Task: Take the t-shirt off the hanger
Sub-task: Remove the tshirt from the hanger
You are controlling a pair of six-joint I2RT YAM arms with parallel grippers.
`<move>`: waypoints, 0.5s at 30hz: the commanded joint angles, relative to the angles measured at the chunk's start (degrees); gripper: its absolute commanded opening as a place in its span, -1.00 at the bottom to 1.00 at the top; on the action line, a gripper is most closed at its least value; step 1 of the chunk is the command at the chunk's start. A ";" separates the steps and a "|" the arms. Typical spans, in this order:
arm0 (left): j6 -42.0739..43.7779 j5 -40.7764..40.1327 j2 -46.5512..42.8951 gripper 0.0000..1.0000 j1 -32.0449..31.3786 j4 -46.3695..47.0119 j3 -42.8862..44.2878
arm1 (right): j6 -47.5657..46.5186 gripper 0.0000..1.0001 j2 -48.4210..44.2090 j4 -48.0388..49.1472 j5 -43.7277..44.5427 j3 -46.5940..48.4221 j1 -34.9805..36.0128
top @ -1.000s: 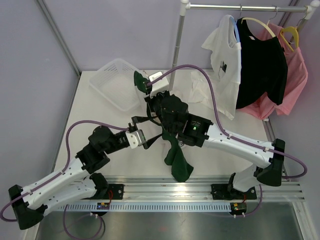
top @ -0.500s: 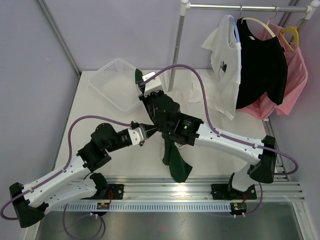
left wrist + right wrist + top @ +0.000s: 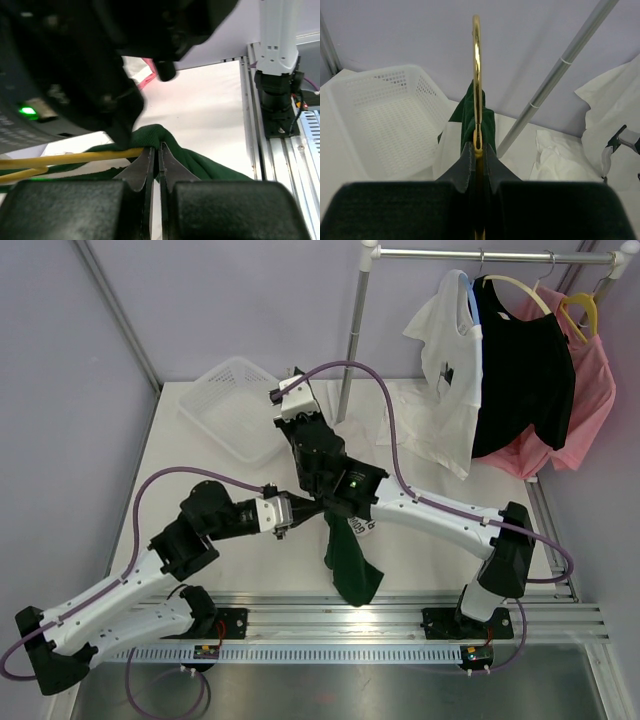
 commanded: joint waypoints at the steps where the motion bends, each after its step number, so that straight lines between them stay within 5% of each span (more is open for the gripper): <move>1: -0.93 8.40 1.06 -0.91 -0.53 -0.71 2.94 | 1.84 -1.00 -0.05 5.47 2.05 4.81 -2.65; 6: 0.83 9.90 5.62 -0.86 -1.84 -2.57 4.09 | 6.05 -1.00 2.31 -3.47 3.01 10.61 -4.59; 15: 4.35 5.24 10.11 -0.86 -6.06 -5.03 4.44 | 8.17 -1.00 1.28 -5.61 4.51 13.26 -6.61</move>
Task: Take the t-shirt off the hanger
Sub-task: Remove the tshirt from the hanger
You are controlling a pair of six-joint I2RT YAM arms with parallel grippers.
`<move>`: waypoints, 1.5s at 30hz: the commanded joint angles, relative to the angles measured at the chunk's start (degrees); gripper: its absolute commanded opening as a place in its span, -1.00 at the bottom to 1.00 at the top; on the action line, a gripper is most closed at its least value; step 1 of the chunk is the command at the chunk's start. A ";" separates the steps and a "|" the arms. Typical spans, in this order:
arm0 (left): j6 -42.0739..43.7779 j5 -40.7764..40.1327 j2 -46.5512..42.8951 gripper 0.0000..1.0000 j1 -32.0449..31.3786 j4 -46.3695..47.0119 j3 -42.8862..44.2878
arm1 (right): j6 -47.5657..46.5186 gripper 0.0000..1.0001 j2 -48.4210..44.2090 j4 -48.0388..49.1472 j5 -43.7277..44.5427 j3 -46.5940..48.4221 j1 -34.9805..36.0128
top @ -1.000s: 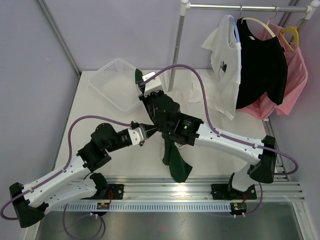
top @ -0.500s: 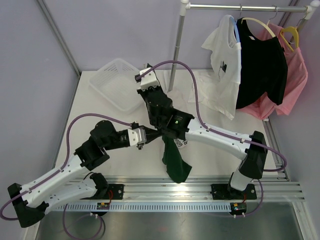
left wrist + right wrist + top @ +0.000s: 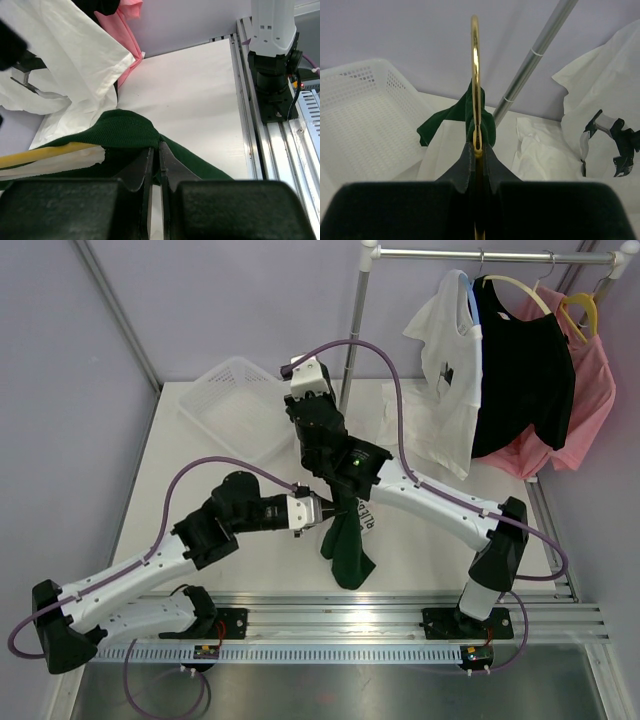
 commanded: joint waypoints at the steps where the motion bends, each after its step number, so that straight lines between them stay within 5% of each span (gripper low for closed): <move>1: 0.48 4.71 0.87 -0.86 -3.31 -3.02 0.40 | 4.02 -1.00 -2.29 5.21 1.72 3.82 -2.11; 11: 4.35 -2.04 4.91 -0.79 -7.88 -5.13 1.36 | 7.19 -1.00 -7.65 4.76 5.56 0.13 -4.31; 14: 2.51 -5.12 3.34 -0.93 -7.88 -3.03 1.10 | 6.74 -1.00 -9.67 9.06 5.93 -3.30 -4.74; 18: 4.08 -1.89 0.95 -0.86 -7.88 -4.15 0.04 | 9.29 -1.00 -10.38 8.03 6.02 -4.01 -5.63; 22: 7.68 -2.32 5.51 -1.00 -8.23 -9.60 2.77 | 10.87 -1.00 -11.78 6.62 6.46 -4.27 -5.89; 31: 11.11 -10.66 11.67 -1.00 -11.65 -4.87 0.31 | 12.81 -1.00 -18.11 4.77 6.64 -7.69 -5.98; 45: 14.63 -23.40 16.33 -1.00 -12.10 -1.53 -0.04 | 19.93 -1.00 -25.76 -10.16 2.43 -8.93 -5.98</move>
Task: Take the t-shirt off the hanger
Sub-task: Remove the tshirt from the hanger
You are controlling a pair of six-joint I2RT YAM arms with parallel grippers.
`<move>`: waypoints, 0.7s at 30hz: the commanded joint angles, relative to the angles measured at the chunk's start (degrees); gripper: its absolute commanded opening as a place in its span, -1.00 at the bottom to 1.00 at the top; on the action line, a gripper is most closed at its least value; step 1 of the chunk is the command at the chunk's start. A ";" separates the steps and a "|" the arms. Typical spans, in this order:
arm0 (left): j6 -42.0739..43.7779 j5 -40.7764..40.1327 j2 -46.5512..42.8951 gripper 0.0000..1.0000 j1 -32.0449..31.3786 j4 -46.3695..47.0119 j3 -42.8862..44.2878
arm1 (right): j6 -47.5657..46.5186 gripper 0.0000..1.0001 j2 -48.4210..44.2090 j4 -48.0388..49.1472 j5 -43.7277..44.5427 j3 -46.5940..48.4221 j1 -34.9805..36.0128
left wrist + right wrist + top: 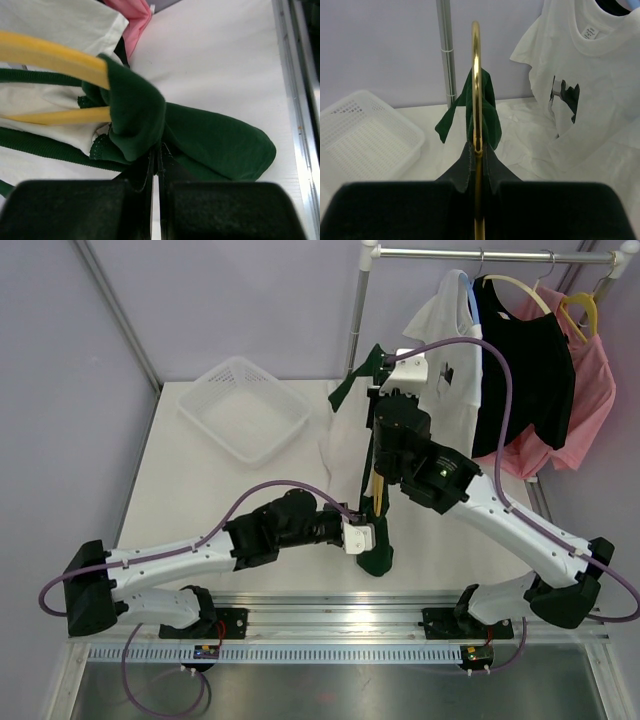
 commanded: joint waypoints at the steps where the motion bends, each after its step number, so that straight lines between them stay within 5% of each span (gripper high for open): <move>1: 0.36 -5.98 3.20 -1.00 -0.45 -0.40 -1.77 | 3.88 -1.00 -5.61 0.81 -2.88 0.89 -0.80; 21: 2.99 -26.03 7.41 -1.00 -0.19 18.60 -5.20 | 7.76 -1.00 -11.59 -5.36 -8.53 -1.58 -0.80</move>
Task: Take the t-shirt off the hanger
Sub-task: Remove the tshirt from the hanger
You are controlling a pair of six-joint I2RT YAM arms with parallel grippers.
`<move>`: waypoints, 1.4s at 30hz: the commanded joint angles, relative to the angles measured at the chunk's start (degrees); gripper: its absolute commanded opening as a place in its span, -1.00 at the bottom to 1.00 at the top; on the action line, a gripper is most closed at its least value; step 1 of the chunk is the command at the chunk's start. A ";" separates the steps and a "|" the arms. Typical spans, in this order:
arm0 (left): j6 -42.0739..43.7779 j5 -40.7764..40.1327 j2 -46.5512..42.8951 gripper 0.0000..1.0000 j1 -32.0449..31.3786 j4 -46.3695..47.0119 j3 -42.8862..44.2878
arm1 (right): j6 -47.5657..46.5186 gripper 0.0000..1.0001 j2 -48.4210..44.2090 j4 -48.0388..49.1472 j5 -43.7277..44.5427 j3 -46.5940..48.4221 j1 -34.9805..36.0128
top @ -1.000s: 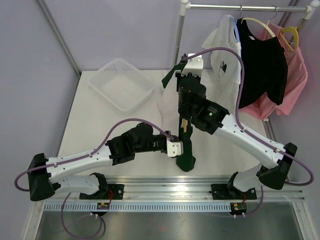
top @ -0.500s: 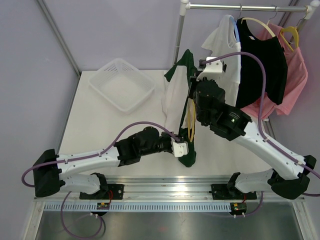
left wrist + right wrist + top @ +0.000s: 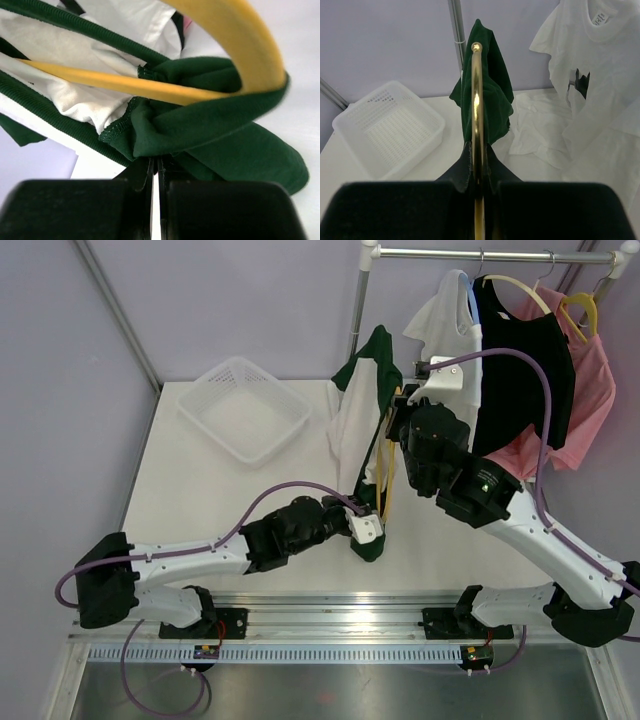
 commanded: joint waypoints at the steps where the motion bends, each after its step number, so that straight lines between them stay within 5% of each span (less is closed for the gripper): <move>1: 1.75 -9.14 2.76 -1.00 0.71 5.67 -1.33 | 0.22 -1.00 -2.50 3.85 -0.29 0.65 -0.36; 6: 3.77 -3.01 -1.44 -1.00 0.89 12.01 -8.44 | -0.05 -1.00 -4.08 4.72 0.06 -0.67 -0.36; 13: 0.43 10.18 -12.43 -1.00 0.89 2.70 -8.71 | -0.93 -1.00 -5.66 7.09 1.20 -2.69 -0.36; 21: -3.34 -11.59 -5.15 -1.00 2.37 10.09 -3.28 | 1.26 -1.00 -4.88 1.40 -2.65 -1.20 -0.36; 33: -14.15 -13.03 -9.27 -0.87 10.46 8.50 -0.02 | 3.38 -1.00 -6.28 -5.55 -14.94 -2.95 -0.27; 35: -17.39 -11.45 -10.15 -0.70 13.44 6.66 0.60 | 3.03 -1.00 -6.46 -6.26 -19.24 -3.39 -0.27; 42: -21.98 -0.30 -12.70 0.49 20.31 4.54 0.61 | 2.24 -1.00 -7.68 -5.30 -22.35 -4.62 -0.19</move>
